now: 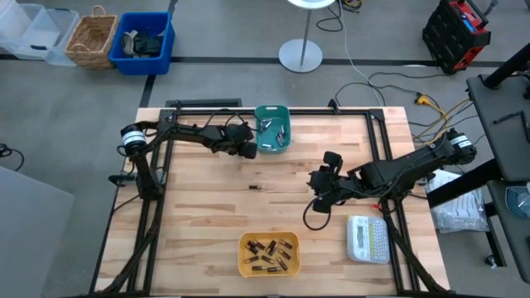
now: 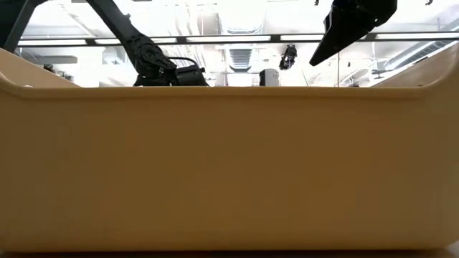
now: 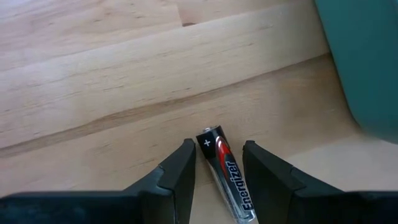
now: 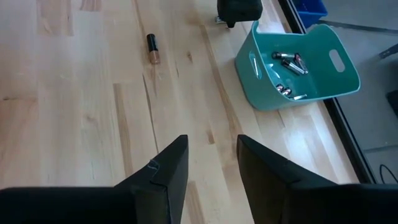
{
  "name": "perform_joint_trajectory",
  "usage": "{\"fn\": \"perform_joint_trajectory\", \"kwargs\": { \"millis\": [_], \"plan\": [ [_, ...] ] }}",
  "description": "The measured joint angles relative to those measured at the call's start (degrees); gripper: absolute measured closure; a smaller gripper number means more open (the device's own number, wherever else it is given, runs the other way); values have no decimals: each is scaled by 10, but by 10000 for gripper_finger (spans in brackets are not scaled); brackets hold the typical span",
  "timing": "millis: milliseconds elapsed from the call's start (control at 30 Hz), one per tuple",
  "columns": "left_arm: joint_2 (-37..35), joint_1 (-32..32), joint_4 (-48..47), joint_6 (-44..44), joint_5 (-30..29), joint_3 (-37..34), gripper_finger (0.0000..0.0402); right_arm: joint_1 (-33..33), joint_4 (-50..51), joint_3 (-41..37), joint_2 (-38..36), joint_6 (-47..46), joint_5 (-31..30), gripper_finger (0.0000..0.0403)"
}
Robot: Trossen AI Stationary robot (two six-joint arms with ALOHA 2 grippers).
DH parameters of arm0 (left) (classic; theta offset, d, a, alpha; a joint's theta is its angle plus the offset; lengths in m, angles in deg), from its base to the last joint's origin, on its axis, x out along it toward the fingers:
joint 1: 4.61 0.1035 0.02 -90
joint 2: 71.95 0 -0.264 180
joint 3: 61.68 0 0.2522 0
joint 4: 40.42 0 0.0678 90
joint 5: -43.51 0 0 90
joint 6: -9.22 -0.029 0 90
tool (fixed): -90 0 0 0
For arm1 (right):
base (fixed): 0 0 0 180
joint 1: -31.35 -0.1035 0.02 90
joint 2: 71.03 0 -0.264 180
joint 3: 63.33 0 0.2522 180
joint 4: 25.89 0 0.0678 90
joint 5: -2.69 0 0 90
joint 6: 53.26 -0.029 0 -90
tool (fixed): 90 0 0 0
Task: Sort batteries
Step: Put the silver battery into the light green bin
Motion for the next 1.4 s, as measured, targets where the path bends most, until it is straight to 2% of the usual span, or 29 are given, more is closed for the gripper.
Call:
{"fn": "perform_joint_trajectory", "kwargs": {
  "millis": [500,800,1067,1400],
  "plan": [
    [0,0,-2,1,3,0,291,0,0,0,0,4,0,298],
    [0,0,-6,12,4,-1,379,0,-1,0,0,4,0,307],
    [-11,0,-26,11,11,-2,380,0,-1,0,0,4,0,294],
    [-85,-5,-88,-3,6,-4,380,0,-1,0,0,4,0,285]
  ]
}}
